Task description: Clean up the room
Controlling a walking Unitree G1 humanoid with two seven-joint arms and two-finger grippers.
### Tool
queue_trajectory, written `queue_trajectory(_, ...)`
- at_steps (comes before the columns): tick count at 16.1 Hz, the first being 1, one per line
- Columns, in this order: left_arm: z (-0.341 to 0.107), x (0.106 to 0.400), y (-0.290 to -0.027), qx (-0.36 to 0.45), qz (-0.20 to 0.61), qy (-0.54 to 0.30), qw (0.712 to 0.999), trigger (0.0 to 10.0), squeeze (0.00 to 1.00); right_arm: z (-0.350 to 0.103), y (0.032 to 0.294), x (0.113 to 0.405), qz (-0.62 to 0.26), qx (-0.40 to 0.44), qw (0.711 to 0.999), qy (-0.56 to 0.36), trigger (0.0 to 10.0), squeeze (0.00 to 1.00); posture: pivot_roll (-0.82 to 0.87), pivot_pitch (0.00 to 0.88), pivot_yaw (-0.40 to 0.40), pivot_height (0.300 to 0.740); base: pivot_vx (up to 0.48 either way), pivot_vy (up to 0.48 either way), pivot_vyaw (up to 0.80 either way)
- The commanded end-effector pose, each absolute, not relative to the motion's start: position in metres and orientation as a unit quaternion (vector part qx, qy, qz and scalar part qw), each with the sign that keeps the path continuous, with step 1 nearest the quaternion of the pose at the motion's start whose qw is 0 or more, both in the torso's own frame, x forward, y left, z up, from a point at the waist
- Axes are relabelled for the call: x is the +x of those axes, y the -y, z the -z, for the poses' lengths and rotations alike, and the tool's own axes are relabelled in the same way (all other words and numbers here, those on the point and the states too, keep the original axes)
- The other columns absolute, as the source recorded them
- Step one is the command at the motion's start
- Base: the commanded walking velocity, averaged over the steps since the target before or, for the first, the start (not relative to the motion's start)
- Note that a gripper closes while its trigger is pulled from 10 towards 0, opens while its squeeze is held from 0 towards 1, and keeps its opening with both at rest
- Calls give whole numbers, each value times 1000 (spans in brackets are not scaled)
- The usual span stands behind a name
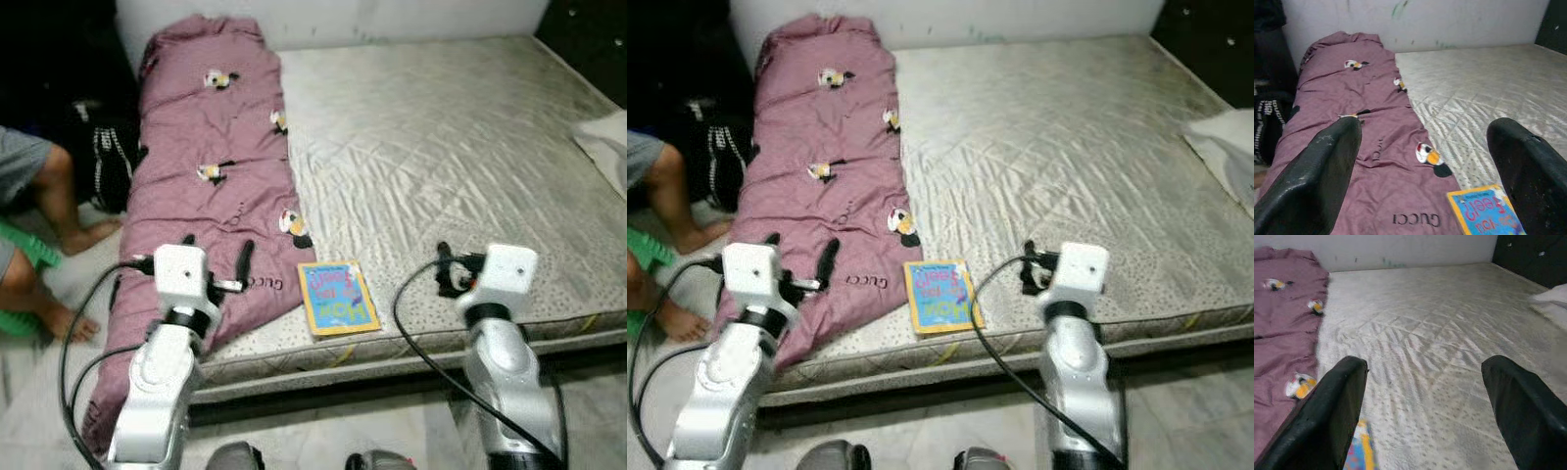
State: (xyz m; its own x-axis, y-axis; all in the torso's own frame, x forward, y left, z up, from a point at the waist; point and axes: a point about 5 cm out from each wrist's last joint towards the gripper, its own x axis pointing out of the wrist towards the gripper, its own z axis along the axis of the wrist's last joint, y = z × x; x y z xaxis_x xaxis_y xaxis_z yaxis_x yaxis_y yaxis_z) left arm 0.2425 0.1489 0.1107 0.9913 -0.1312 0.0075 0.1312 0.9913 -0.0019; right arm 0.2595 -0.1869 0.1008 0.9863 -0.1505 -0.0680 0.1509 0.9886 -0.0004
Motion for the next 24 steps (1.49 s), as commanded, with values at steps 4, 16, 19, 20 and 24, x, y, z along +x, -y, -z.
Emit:
queue_trajectory(4,-113,243,-148,5,64,7,998,10000,0,-102,190,259,81,-2,996,-33,10000,0,7,71,11,740,149,0,0)
queue_trajectory(16,-106,240,-157,22,33,-11,999,10000,0,-101,188,257,78,-1,996,-33,10000,0,7,71,13,740,0,0,0)
queue_trajectory(19,-106,241,-155,23,36,-11,999,10000,0,-102,189,257,77,-2,997,-32,10000,0,5,70,14,740,0,0,0)
queue_trajectory(20,-106,241,-155,22,37,-11,999,10000,0,-102,190,257,77,-3,997,-32,10000,0,3,69,15,740,0,0,0)
queue_trajectory(24,-107,242,-154,23,38,-10,999,10000,0,-102,188,256,76,2,997,-30,10000,0,3,73,18,728,0,0,0)
